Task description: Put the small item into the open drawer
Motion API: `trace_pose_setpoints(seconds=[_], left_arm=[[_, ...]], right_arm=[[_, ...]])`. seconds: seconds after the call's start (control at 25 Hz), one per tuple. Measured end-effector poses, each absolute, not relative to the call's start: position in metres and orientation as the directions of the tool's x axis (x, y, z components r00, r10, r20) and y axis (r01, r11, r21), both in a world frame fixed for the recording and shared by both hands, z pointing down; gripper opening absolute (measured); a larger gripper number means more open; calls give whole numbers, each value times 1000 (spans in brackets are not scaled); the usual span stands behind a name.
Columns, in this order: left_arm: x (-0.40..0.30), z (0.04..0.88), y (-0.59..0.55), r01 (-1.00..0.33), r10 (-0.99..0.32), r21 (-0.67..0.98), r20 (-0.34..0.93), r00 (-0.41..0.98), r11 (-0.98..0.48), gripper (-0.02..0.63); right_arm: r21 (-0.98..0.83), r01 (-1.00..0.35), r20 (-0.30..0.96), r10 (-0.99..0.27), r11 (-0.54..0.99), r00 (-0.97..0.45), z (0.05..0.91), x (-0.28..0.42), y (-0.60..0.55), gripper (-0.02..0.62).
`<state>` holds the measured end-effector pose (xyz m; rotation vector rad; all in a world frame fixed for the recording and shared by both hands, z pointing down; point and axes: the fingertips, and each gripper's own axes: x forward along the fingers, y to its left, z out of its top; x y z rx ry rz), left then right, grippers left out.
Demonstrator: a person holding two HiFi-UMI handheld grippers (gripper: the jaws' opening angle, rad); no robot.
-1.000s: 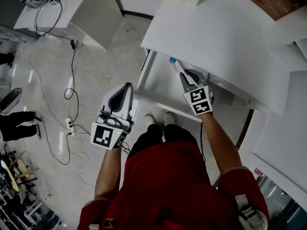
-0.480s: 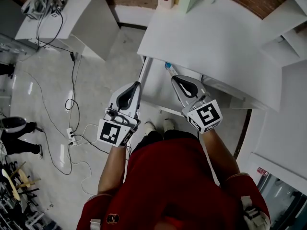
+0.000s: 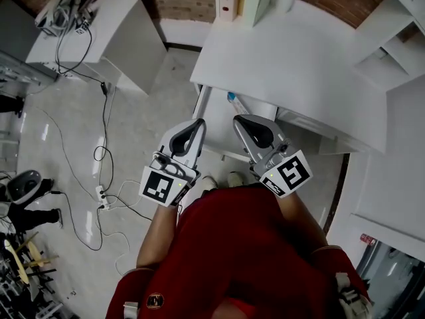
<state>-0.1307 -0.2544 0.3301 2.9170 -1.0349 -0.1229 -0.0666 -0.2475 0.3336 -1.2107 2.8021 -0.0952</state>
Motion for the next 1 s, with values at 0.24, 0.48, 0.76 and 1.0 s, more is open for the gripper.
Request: trace_pose_setpoints(seconds=[0.24, 0.48, 0.76, 1.0], left_arm=[[-123, 326, -249, -608, -612, 70, -73, 787, -791, 0], [-120, 327, -245, -605, -609, 72, -75, 790, -793, 0], [-127, 324, -243, -612, -616, 72, -77, 784, -788, 0], [-131, 325, -242, -618, -622, 75, -75, 779, -783, 0]], right_arm=[[-73, -732, -58, -736, 677, -675, 330, -62, -239, 11], [-50, -742, -42, -743, 669, -668, 334, -59, -234, 11], [-52, -740, -27, -742, 671, -670, 337, -64, -232, 11], [-54, -738, -20, -740, 672, -672, 339, -67, -233, 11]])
